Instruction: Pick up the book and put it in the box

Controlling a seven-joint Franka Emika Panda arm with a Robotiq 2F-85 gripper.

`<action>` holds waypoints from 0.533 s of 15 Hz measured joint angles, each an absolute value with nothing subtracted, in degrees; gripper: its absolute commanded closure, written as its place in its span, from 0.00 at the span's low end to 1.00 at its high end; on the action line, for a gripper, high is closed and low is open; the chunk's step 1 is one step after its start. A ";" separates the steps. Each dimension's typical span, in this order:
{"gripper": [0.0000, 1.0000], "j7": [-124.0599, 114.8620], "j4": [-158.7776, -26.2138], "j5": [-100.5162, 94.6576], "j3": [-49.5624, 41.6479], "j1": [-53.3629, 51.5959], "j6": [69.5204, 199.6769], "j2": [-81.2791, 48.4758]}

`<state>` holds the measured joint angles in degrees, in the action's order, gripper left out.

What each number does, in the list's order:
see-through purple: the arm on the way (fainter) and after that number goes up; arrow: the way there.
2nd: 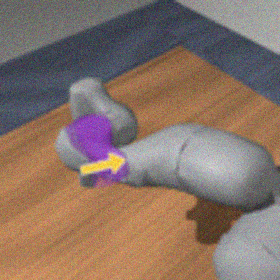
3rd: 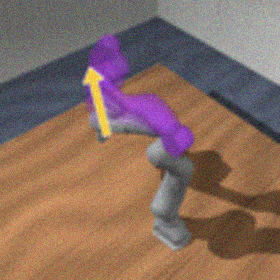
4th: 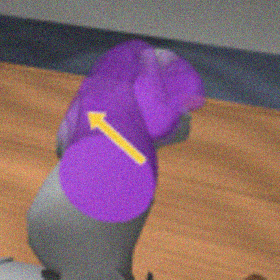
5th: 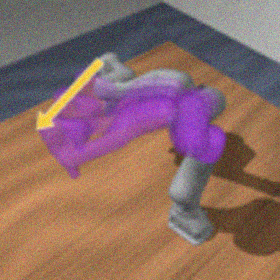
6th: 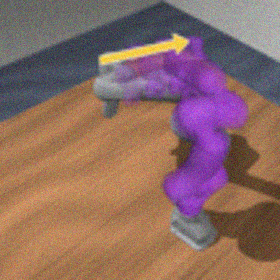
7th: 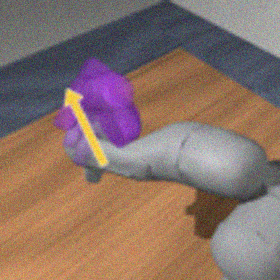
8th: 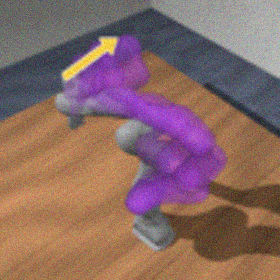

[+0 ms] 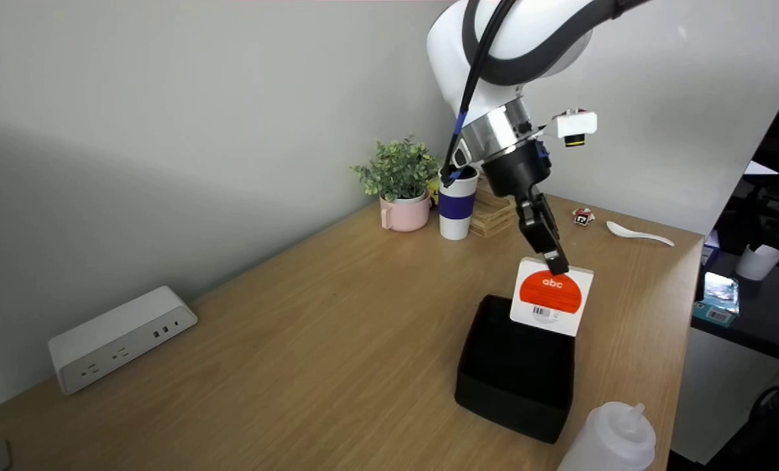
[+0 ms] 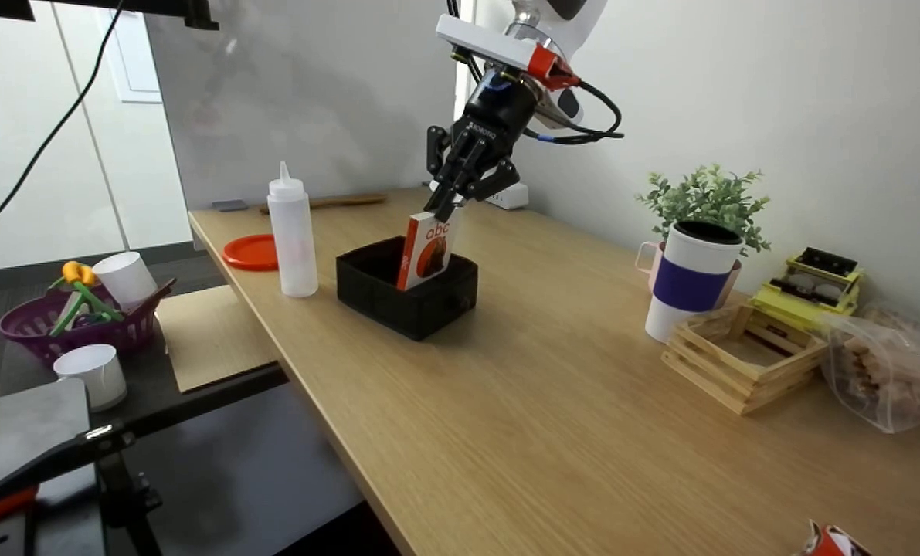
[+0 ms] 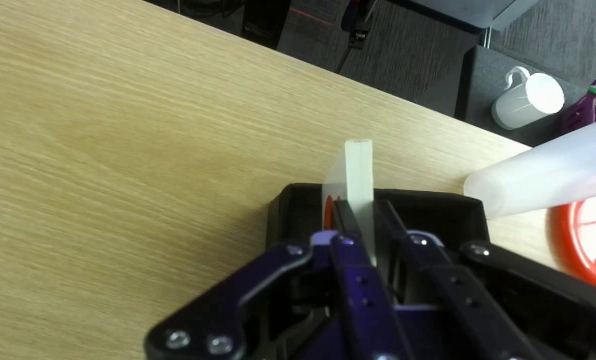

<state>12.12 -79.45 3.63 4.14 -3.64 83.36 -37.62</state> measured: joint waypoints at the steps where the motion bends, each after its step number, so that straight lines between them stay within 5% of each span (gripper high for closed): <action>1: 0.96 12.30 -78.83 3.63 4.14 -3.64 83.17 -38.07; 8: 0.97 12.70 -75.43 3.61 4.14 -3.64 83.12 -41.15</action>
